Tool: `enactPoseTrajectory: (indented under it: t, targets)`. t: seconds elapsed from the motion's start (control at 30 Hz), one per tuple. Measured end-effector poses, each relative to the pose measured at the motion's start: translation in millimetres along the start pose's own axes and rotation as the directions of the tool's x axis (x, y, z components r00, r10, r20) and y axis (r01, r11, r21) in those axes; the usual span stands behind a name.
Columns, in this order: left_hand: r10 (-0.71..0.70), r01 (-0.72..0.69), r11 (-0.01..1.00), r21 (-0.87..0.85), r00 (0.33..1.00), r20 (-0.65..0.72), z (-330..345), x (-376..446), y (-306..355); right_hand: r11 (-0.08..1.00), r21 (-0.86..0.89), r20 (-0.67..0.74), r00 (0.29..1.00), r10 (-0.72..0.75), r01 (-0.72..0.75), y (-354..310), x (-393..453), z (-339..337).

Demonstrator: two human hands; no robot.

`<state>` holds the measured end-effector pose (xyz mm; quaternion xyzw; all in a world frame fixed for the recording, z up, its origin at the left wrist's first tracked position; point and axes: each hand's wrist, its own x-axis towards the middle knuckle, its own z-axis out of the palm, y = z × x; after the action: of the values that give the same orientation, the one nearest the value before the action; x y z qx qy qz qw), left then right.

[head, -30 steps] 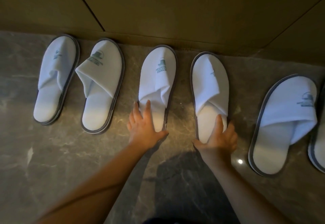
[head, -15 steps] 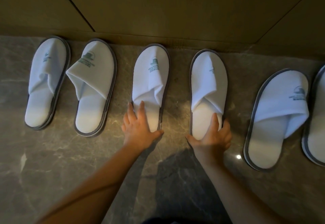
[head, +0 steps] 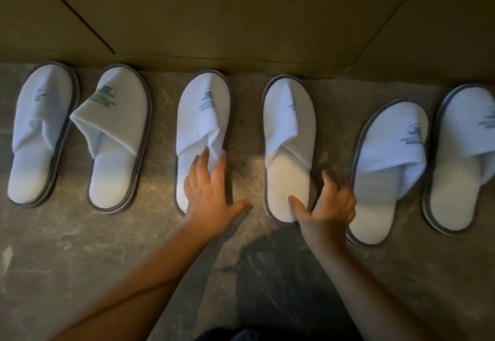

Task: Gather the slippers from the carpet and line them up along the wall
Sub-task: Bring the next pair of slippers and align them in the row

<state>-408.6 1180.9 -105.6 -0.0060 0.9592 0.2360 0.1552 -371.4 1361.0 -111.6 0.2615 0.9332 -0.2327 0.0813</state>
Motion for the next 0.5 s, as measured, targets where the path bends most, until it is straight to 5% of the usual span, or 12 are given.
enactPoseTrajectory:
  t: [0.2, 0.5]
  targets:
    - [0.259, -0.326, 0.931, 0.165, 0.906, 0.335, 43, -1, 46, 0.987, -0.098, -0.039, 0.991, 0.125, -0.128, 67, 0, -30]
    - [0.186, -0.323, 0.885, 0.335, 0.905, 0.383, 60, 6, 61, 0.979, -0.031, 0.036, 0.978, 0.204, -0.203, 85, 26, -29]
